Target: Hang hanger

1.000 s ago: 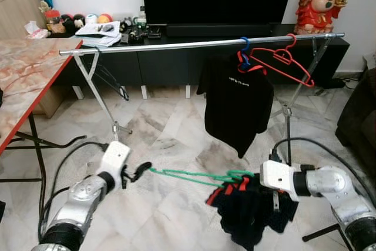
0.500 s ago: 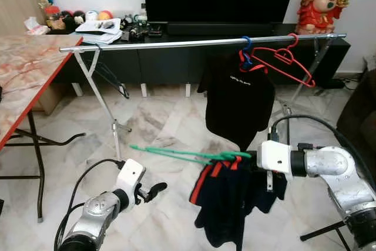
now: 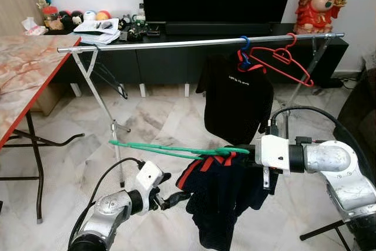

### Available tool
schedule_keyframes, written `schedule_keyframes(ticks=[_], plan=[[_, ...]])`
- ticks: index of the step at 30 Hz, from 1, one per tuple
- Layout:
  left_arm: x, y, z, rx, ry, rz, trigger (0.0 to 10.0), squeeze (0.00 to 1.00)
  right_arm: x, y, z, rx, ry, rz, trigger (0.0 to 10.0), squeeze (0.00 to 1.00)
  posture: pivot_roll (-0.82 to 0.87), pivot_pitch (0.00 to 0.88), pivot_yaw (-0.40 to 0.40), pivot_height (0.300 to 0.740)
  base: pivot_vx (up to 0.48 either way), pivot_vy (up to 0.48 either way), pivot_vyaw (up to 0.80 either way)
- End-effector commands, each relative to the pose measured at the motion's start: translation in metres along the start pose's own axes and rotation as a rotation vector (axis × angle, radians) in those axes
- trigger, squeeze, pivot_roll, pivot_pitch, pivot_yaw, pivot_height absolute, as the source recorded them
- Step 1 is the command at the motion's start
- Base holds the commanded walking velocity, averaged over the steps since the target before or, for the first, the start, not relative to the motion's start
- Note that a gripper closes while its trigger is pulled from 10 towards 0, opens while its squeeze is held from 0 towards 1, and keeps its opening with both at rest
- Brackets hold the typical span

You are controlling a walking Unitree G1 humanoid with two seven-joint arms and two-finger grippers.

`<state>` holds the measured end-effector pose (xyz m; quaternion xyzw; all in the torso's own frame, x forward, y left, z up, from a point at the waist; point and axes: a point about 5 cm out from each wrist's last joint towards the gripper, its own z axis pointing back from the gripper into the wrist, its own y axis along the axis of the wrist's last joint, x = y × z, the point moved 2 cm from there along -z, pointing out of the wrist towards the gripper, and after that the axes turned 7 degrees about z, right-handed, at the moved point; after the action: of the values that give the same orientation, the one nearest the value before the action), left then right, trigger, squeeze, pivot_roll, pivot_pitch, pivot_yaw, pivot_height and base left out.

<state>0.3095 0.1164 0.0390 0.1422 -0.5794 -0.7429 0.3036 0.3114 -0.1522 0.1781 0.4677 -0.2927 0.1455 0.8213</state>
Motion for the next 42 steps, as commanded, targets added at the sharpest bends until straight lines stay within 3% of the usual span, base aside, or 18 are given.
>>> schedule_keyframes(ticks=[1, 14, 15, 17, 18, 42], plan=[[0.001, -0.002, 0.002, -0.022, -0.021, -0.028, 10.0, 0.00, 0.002, 0.010, 0.000, 0.015, 0.008, 0.042, 0.0, 0.00, -0.08, 0.030, 0.002, 0.740, 0.000, 0.000, 0.00], [0.001, 0.005, -0.007, -0.005, -0.013, -0.018, 9.9, 0.00, 0.001, 0.014, 0.001, 0.013, 0.014, 0.036, 0.0, 0.00, -0.09, 0.036, -0.002, 0.740, 0.000, 0.000, 0.00], [0.001, 0.005, -0.007, -0.005, -0.013, -0.015, 6.5, 0.00, 0.002, 0.014, 0.001, 0.013, 0.014, 0.036, 0.0, 0.00, -0.09, 0.038, -0.002, 0.740, 0.000, 0.000, 0.00], [0.001, 0.004, -0.008, -0.008, -0.010, -0.011, 2.8, 0.00, 0.002, 0.015, 0.001, 0.014, 0.004, 0.032, 0.0, 0.00, -0.09, 0.038, -0.002, 0.740, 0.000, 0.000, 0.00], [0.001, 0.004, -0.008, -0.008, -0.009, -0.005, 0.0, 0.00, 0.004, 0.014, 0.001, 0.013, -0.009, 0.025, 0.0, 0.00, -0.08, 0.039, -0.003, 0.740, 0.000, 0.000, 0.00], [0.009, 0.004, -0.015, 0.009, -0.048, 0.041, 0.0, 0.00, 0.003, 0.002, -0.002, -0.011, -0.042, -0.019, 0.0, 0.00, -0.08, 0.044, 0.002, 0.740, 0.000, 0.000, 0.00]])
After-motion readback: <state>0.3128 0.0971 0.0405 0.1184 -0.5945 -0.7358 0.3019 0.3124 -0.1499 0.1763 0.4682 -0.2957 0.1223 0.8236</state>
